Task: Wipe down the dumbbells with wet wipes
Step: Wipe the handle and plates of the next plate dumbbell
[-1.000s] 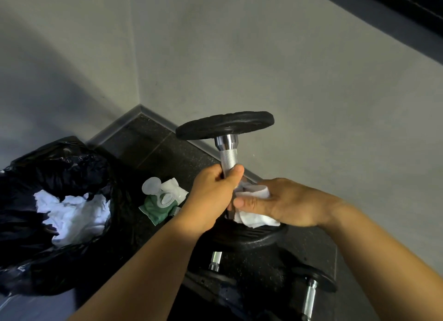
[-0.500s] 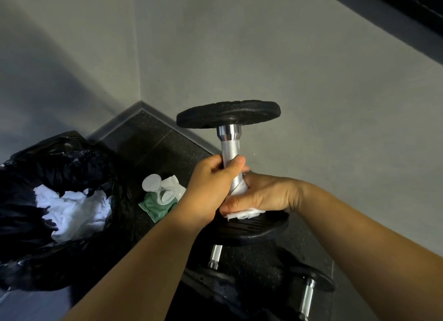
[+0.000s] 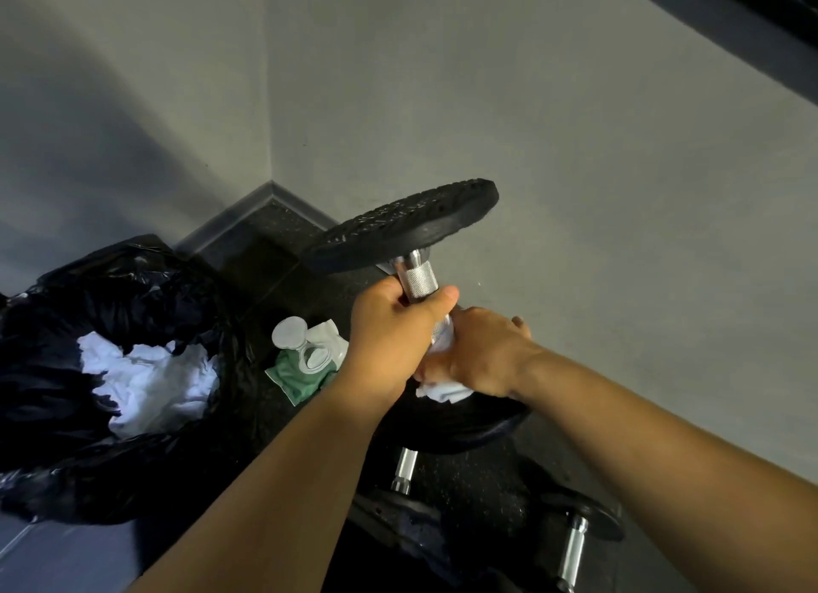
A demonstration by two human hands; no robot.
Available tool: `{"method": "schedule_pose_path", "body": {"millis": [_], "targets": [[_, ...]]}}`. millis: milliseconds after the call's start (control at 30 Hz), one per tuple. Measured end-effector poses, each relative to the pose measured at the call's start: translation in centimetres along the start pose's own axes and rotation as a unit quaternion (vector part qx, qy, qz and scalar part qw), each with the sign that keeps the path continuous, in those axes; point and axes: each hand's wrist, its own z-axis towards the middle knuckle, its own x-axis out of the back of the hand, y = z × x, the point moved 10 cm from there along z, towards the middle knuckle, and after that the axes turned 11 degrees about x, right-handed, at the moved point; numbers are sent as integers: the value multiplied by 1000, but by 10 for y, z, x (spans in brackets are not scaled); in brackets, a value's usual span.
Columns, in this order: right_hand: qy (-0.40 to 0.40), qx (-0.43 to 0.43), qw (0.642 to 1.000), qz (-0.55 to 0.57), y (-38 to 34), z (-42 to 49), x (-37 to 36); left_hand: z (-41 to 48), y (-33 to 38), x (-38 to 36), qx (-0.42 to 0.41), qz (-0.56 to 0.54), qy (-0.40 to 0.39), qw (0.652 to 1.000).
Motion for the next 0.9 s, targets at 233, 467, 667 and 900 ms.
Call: {"method": "schedule_pose_path", "body": {"millis": [233, 467, 667, 900], "targets": [[-198, 171, 962, 74, -23, -13, -6, -4, 12, -11, 25, -72, -136, 988], [-26, 120, 992, -7, -22, -22, 18, -1, 10, -8, 17, -48, -113, 992], [-152, 138, 967, 153, -14, -33, 13, 1, 11, 0, 10, -37, -97, 995], [-129, 106, 970, 177, -10, -13, -2, 1, 2, -9, 37, -74, -92, 992]]}}
